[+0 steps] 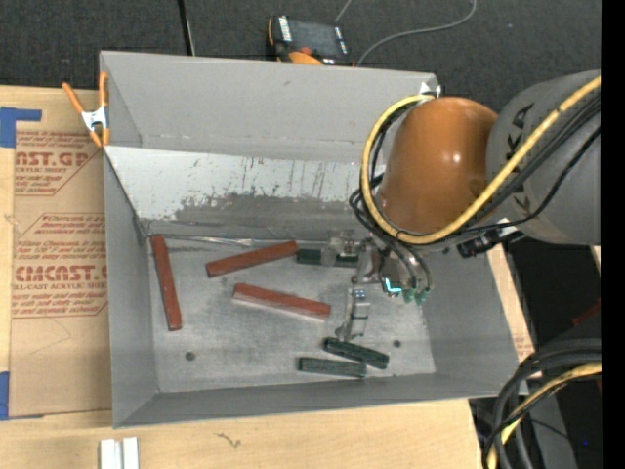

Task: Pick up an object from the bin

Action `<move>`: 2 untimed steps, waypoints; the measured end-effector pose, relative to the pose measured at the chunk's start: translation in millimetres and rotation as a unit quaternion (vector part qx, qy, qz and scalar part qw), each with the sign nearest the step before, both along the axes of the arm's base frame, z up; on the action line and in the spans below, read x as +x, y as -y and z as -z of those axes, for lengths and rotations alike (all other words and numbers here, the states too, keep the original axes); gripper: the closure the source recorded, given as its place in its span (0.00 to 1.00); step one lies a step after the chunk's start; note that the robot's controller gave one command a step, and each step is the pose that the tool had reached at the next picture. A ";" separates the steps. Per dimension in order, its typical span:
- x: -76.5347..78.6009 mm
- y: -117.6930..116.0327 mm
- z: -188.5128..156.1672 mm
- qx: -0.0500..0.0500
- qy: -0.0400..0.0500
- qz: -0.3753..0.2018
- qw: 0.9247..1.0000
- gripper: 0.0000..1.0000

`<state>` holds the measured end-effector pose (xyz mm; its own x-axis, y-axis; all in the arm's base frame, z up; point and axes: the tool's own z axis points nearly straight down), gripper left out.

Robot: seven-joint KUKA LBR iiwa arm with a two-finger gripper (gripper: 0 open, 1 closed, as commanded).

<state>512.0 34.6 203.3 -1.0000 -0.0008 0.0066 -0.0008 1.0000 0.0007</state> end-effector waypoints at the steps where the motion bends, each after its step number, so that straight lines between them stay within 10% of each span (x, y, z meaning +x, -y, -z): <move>1: 62.2 -59.8 135.4 0.001 0.008 0.014 1.000 0.00; 2: 39.0 -58.7 102.2 0.000 0.004 0.036 0.999 0.00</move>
Offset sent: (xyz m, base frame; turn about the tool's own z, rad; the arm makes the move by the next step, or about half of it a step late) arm 0.0602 0.0570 -0.1333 0.0308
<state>551.0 93.2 101.2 -0.9974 0.0714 -0.0008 0.0714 0.9974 0.0017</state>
